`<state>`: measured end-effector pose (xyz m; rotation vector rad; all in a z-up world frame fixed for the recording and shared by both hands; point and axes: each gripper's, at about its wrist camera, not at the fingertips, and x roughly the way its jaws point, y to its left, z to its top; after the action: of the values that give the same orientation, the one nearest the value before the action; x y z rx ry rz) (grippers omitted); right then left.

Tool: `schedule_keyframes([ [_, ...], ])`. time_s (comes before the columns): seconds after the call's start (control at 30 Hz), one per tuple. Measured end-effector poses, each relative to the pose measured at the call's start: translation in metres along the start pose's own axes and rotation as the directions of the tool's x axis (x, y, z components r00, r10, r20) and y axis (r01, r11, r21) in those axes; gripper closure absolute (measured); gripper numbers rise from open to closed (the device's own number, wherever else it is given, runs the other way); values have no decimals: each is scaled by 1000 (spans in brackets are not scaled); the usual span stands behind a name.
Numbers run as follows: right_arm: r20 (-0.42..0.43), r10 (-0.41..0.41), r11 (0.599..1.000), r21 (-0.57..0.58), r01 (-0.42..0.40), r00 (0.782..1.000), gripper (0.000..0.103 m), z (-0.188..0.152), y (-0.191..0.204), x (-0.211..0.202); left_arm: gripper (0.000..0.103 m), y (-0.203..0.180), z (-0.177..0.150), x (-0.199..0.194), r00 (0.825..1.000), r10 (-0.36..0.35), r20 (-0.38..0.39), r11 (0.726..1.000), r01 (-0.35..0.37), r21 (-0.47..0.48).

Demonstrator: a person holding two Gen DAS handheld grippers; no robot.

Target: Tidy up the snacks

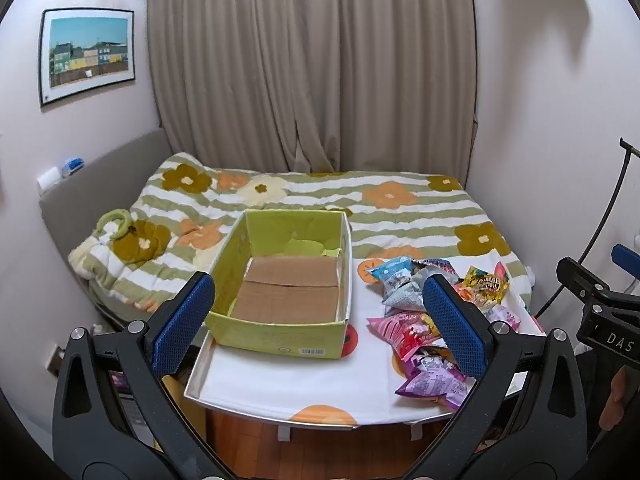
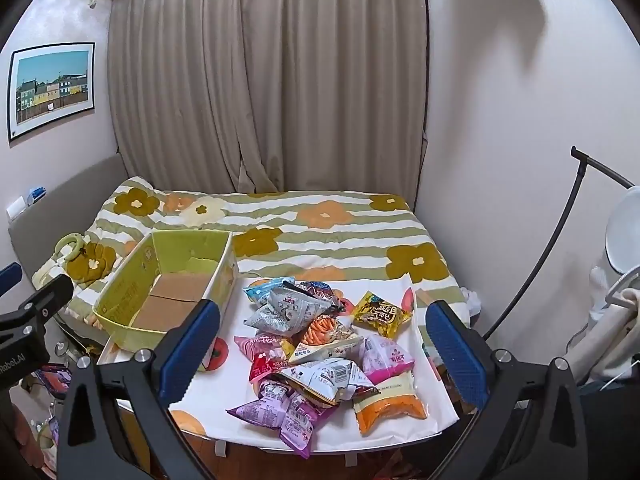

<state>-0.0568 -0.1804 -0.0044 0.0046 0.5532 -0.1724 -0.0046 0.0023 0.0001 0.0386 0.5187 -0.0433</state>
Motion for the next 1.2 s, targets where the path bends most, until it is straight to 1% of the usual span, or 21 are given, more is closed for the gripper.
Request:
schedule_keyframes([
  [0.4,-11,-8,1000,8,8,1000,0,6,-1,4,0,5,0,7,1000,-21,-17,1000,21,1],
  [0.87,-19,-7,1000,10,7,1000,0,8,1,7,0,1,1,13,999,-15,-39,1000,15,3],
  [1.2,-21,-5,1000,13,6,1000,0,10,2,8,0,0,-1,13,999,-15,-38,1000,15,3],
])
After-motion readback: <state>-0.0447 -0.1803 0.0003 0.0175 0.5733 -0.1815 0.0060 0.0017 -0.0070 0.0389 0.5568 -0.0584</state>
